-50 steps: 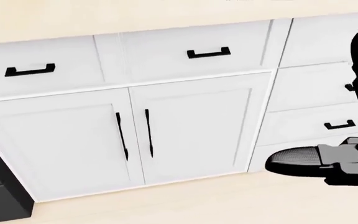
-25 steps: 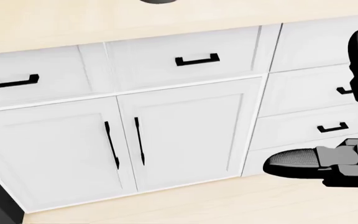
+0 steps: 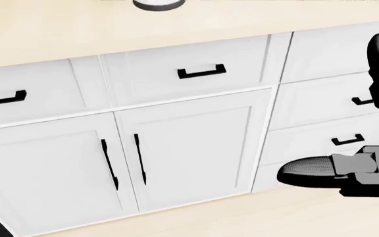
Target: Close the lid of the electric kettle.
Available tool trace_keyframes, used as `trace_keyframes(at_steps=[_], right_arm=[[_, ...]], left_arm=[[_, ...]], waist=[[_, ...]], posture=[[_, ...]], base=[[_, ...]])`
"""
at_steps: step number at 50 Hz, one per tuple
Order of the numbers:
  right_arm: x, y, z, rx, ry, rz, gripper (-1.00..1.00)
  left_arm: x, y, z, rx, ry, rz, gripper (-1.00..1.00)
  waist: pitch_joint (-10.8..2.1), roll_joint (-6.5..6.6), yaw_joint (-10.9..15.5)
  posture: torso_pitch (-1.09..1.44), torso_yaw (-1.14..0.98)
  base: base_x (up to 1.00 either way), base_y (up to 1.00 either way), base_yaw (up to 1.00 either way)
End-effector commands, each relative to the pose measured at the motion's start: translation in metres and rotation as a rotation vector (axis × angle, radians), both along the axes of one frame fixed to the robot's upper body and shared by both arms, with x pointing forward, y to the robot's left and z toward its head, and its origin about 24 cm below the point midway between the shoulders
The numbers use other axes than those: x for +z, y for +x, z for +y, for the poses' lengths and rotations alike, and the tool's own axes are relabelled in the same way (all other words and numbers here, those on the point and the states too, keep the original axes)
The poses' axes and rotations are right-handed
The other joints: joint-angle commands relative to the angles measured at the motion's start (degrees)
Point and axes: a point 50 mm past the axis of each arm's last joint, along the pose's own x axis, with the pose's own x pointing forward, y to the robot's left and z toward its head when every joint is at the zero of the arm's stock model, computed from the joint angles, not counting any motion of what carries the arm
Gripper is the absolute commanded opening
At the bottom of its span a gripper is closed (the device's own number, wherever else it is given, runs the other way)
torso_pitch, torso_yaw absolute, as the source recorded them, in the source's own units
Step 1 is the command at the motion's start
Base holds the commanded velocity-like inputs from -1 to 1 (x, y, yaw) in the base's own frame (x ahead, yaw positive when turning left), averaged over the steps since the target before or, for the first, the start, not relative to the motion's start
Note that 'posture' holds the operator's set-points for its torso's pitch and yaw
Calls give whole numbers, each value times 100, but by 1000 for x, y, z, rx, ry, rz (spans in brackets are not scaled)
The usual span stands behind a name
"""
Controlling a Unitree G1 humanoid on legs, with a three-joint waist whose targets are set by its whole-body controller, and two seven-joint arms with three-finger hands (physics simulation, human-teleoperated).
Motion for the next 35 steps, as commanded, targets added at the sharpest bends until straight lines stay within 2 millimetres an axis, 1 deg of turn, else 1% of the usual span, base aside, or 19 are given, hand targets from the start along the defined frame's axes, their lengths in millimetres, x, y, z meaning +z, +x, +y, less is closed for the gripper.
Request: trace_keyframes(at_steps=[1,4,6,7,8,9,11,15,17,19,20,22,24,28,30,32,33,34,35], right_arm=[[7,-3,1,5,3,-55,100],[6,-2,1,5,3,-55,100],[7,-3,1,6,3,-55,100],[7,-3,1,5,1,-54,100],[7,-3,1,5,0,-55,100],[7,-2,1,6,0,-54,100],[7,-2,2,11,1,-54,100],[5,-2,2,10,-1,-53,100],[5,-1,1,9,-1,-53,100],[6,-2,1,8,0,-54,100],[6,-2,1,8,-1,-54,100],[6,-3,1,8,0,-53,100],[7,-3,1,7,0,-53,100],[7,-3,1,8,-1,-53,100],[7,-3,1,8,2,-52,100],[7,-3,1,8,0,-52,100],[7,-3,1,9,0,-52,100],[8,-3,1,8,0,-52,100],[8,-3,1,8,1,-52,100]], left_arm=[[10,-5,3,26,0,-66,100],[9,-4,3,27,-1,-65,100],[10,-5,3,28,-1,-67,100],[9,-5,3,28,-1,-66,100],[9,-5,4,28,-2,-66,100],[9,-5,3,28,-2,-66,100],[9,-5,3,29,1,-66,100],[9,-4,4,29,-1,-66,100],[8,-4,4,30,-1,-65,100],[9,-4,4,30,-2,-66,100],[9,-5,4,30,-2,-66,100],[9,-4,4,29,-1,-65,100],[9,-4,4,28,-1,-65,100],[10,-5,3,28,0,-65,100],[10,-4,3,27,0,-65,100],[10,-5,3,26,0,-65,100],[10,-5,3,26,-1,-65,100],[10,-5,3,26,-1,-65,100],[11,-5,3,25,-1,-65,100]], waist=[[-38,2,14],[-17,236,-18],[-148,601,-30],[-103,382,35],[-74,462,17],[-83,443,37],[-123,357,56],[-64,152,64],[-58,-23,84],[-164,-369,88],[-116,-135,30],[-106,-213,33],[-123,-136,15],[-29,55,8],[-24,233,-20],[-142,595,-32],[-107,382,32],[-79,461,17],[-80,441,36]], posture=[[0,0],[0,0],[0,0],[0,0],[0,0],[0,0],[0,0],[0,0],[0,0],[0,0],[0,0],[0,0],[0,0],[0,0],[0,0],[0,0],[0,0],[0,0],[0,0]], base=[[10,0,0],[11,0,0],[11,0,0],[12,0,0],[11,0,0],[11,0,0],[11,0,0],[11,0,0],[11,0,0],[11,0,0],[11,0,0],[11,0,0],[11,0,0],[11,0,0],[11,0,0],[10,0,0],[11,0,0],[11,0,0],[10,0,0]])
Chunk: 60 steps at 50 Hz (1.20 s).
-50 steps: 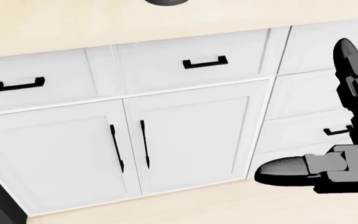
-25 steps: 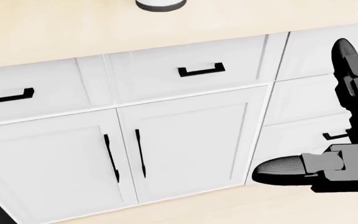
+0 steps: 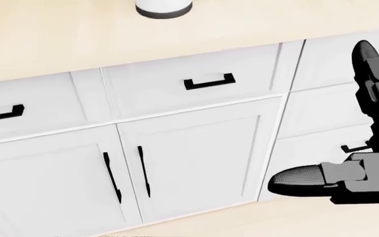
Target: Close the lid of the electric kettle.
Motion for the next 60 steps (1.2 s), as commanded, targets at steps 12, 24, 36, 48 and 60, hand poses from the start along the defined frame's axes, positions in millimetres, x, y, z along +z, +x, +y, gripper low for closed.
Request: trace_keyframes(at_steps=[12,24,36,48,60], right_arm=[[8,-2,-4,-32,10,-74,100],[8,-2,-3,-31,6,-72,100],[8,-1,-2,-31,6,-69,100],[7,-1,-2,-30,4,-68,100],[6,-1,-2,-30,-4,-61,100]], left_arm=[[10,-6,-3,-9,15,-78,100],[9,-5,-2,-8,16,-78,100],[10,-5,-3,-12,17,-77,100],[10,-5,-3,-11,15,-78,100],[9,-5,-2,-8,12,-77,100]], waist=[[-106,-592,-44],[-132,31,-53],[-182,-701,1],[-90,2,-118],[-86,-390,0]], posture=[[0,0],[0,0],[0,0],[0,0],[0,0]], base=[[11,0,0],[11,0,0],[11,0,0],[10,0,0],[11,0,0]])
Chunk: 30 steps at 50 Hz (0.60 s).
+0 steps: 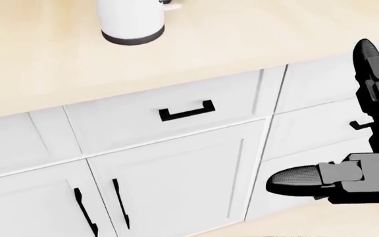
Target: Close the lid of the electric kettle.
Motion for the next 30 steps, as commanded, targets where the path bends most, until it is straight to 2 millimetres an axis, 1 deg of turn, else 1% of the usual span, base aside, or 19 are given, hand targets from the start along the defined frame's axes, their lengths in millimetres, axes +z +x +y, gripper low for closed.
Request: trace_keyframes(at_steps=[1,2,3,4,5,7,10,13,14,15,16,17,18,20,24,26,28,29,30], right_arm=[[6,-1,-3,-21,7,-46,100],[6,-1,-3,-21,6,-45,100],[6,-1,-3,-22,8,-46,100],[6,-1,-3,-23,8,-46,100],[7,-1,-3,-23,8,-46,100],[7,-2,-3,-24,9,-46,100],[8,-2,-3,-24,9,-47,100],[8,-2,-3,-25,9,-47,100],[8,-2,-3,-25,9,-46,100],[8,-2,-3,-25,10,-47,100],[8,-1,-3,-25,10,-47,100],[7,-1,-3,-25,9,-46,100],[7,-1,-3,-25,9,-46,100],[7,-1,-3,-26,9,-45,100],[7,-1,-3,-25,8,-45,100],[7,-1,-2,-25,7,-45,100],[6,0,-2,-23,14,-44,100],[6,0,-2,-23,12,-43,100],[6,0,-2,-22,11,-44,100]], left_arm=[[8,-4,-1,-2,6,-48,100],[8,-4,-1,-2,7,-48,100],[8,-4,-1,-2,7,-48,100],[8,-4,-1,-2,7,-48,100],[8,-4,-1,-2,7,-48,100],[7,-3,0,-2,6,-47,100],[8,-4,0,-2,5,-47,100],[8,-3,-1,-3,8,-47,100],[8,-3,-1,-3,8,-47,100],[8,-3,0,-3,7,-47,100],[8,-3,0,-3,8,-47,100],[8,-3,-1,-5,8,-47,100],[8,-2,-1,-5,8,-47,100],[8,-2,-1,-5,8,-47,100],[9,-3,-1,-7,10,-47,100],[9,-3,-1,-6,10,-47,100],[9,-3,-1,-4,10,-47,100],[9,-4,-1,-4,10,-47,100],[9,-3,-1,-5,10,-47,100]], waist=[[-84,-60,-14],[-156,-269,-20],[-103,-34,-79],[-81,-119,-58],[-92,-116,-77],[-113,-39,-93],[-43,100,-97],[-14,336,-132],[-59,480,-148],[-131,701,-147],[-100,489,-80],[-66,568,-97],[-57,548,-73],[-99,462,-51],[-35,263,-35],[-36,98,-10],[-125,-218,-2],[-109,-117,-37],[-71,-121,-57]], posture=[[0,0],[0,0],[0,0],[0,0],[0,0],[0,0],[0,0],[0,0],[0,0],[0,0],[0,0],[0,0],[0,0],[0,0],[0,0],[0,0],[0,0],[0,0],[0,0]], base=[[12,0,0],[12,0,0],[12,0,0],[12,0,0],[13,0,0],[12,0,0],[13,0,0],[13,0,0],[14,0,0],[14,0,0],[16,0,0],[17,0,0],[17,0,0],[18,0,0],[18,0,0],[18,0,0],[18,0,0],[18,0,0],[18,0,0]])
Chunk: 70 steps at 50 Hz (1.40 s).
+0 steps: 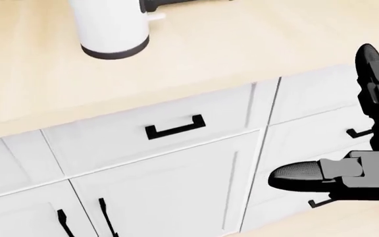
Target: Close the lid of the electric kettle.
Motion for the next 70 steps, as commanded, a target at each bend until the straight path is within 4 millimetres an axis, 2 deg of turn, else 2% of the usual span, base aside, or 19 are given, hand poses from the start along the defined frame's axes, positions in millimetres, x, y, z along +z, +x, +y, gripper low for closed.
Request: trace_keyframes(at_steps=[1,8,12,14,21,23,25,26,27,29,35,46,53,55,58,59,63,67,70], right_arm=[[10,-3,0,1,-4,-67,100],[10,-3,1,1,-7,-66,100],[9,-3,1,0,-6,-67,100],[9,-3,1,1,-6,-66,100],[8,-2,0,-16,-20,-61,100],[8,-2,0,-16,-24,-56,100],[9,-2,-2,-41,-35,-61,100],[10,-2,-1,-37,-33,-63,100],[10,-1,-2,-48,-40,-63,100],[9,0,-3,-63,-41,-62,100],[9,0,-5,-74,-21,-68,100],[5,-2,-3,-41,-20,-47,100],[7,-3,-4,-39,-13,-59,100],[7,-3,-4,-39,-11,-61,100],[8,-3,-4,-36,-9,-63,100],[8,-3,-4,-36,-8,-63,100],[9,-3,-5,-50,1,-67,100],[8,-2,-6,-47,28,-62,100],[7,-2,-7,-59,24,-59,100]], left_arm=[[10,-4,3,20,7,-68,100],[10,-3,3,20,7,-69,100],[9,-3,3,21,6,-69,100],[9,-4,3,21,6,-69,100],[10,-4,2,19,8,-69,100],[9,-4,2,18,7,-69,100],[10,-4,2,17,6,-68,100],[10,-4,2,17,6,-68,100],[10,-4,1,16,8,-67,100],[10,-4,1,15,8,-68,100],[10,-4,2,18,9,-69,100],[9,-5,2,18,8,-70,100],[10,-5,2,17,9,-70,100],[9,-5,2,16,9,-69,100],[10,-4,2,17,9,-68,100],[9,-4,2,17,8,-68,100],[10,-4,2,16,8,-67,100],[9,-3,1,14,9,-67,100],[9,-4,2,15,9,-67,100]], waist=[[-126,-103,42],[-69,234,-30],[-227,662,-103],[-105,630,-32],[-98,284,62],[-128,107,87],[-233,-246,91],[-181,14,30],[-138,-108,57],[-77,-45,19],[-23,322,-71],[-248,194,128],[-93,185,241],[-33,48,229],[-22,-421,75],[4,-176,118],[-114,-197,184],[-7,20,41],[-24,343,-70]], posture=[[0,0],[0,0],[0,0],[0,0],[0,0],[0,0],[0,0],[0,0],[0,0],[0,0],[0,0],[0,0],[0,0],[0,0],[0,0],[0,0],[0,0],[0,0],[0,0]], base=[[18,0,0],[18,0,0],[18,0,0],[18,0,0],[18,0,0],[18,0,0],[17,0,0],[16,0,0],[10,0,0],[0,0,0],[0,0,0],[0,0,7],[3,0,100],[4,0,100],[3,0,100],[3,0,100],[3,0,99],[0,0,0],[0,0,0]])
